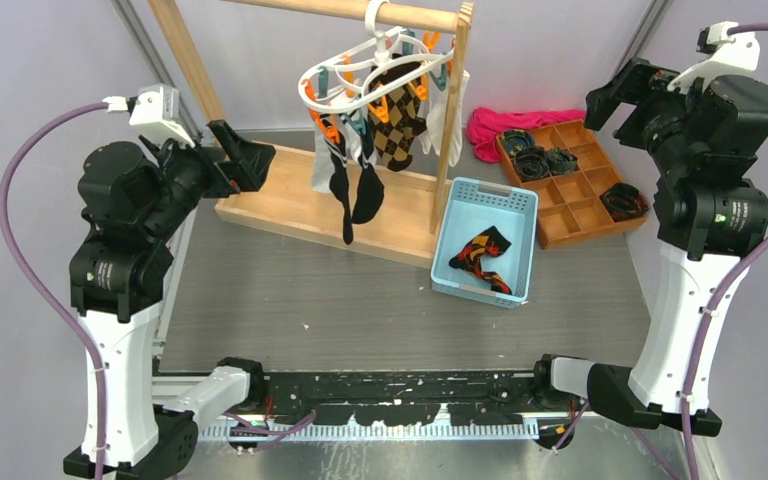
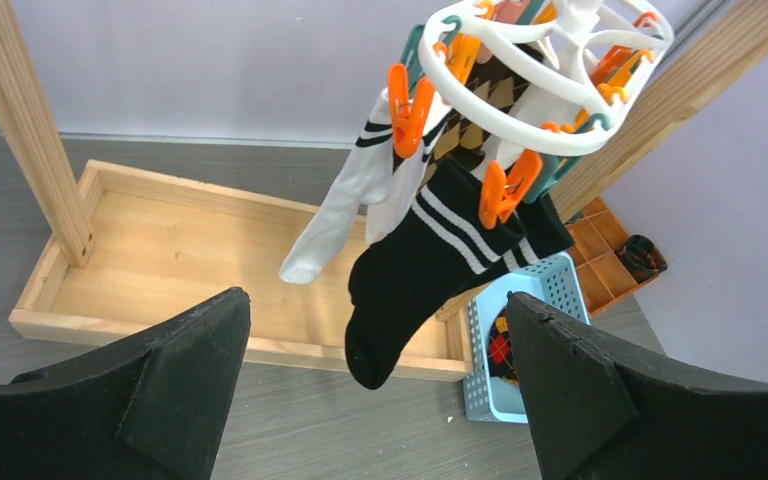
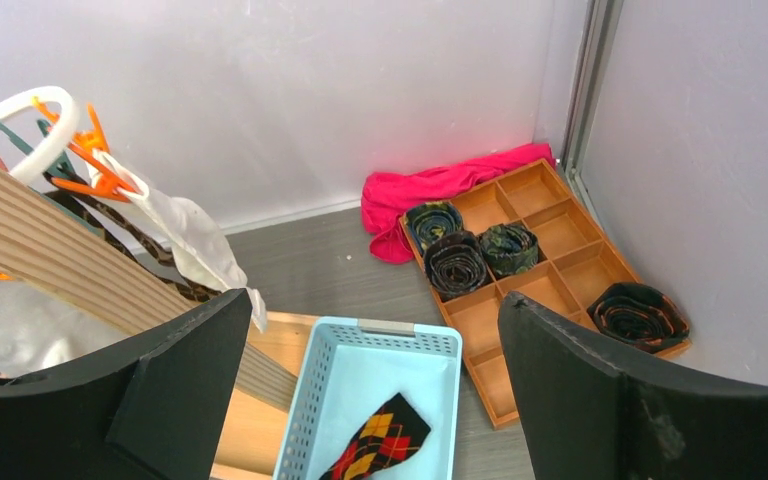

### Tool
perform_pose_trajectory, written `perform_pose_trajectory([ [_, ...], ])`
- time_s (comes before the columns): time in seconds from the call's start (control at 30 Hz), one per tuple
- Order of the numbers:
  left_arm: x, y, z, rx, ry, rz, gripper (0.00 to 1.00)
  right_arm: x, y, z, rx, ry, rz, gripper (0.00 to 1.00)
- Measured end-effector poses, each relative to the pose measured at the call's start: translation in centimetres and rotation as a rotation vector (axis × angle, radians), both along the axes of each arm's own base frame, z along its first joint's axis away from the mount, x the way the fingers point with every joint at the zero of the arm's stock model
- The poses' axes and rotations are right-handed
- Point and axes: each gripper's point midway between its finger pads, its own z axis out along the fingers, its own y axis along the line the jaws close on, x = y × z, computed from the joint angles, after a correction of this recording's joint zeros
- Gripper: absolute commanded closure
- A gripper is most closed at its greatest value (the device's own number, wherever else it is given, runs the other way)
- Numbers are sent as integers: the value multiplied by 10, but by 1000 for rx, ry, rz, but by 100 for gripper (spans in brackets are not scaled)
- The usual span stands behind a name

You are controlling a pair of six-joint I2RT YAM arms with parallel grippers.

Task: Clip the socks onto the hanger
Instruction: Reset both arms

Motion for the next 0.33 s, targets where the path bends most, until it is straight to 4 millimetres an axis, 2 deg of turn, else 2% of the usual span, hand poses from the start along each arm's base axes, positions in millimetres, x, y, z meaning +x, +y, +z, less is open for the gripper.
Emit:
perform_pose_trajectory([
  [0.17,-10,0,7,2,-20,-14,0,-4,0,12,11,-33,-6,0],
  [0.33,-14,1,6,15,-26,-16,0,-3,1,11,21,-33,-7,0],
])
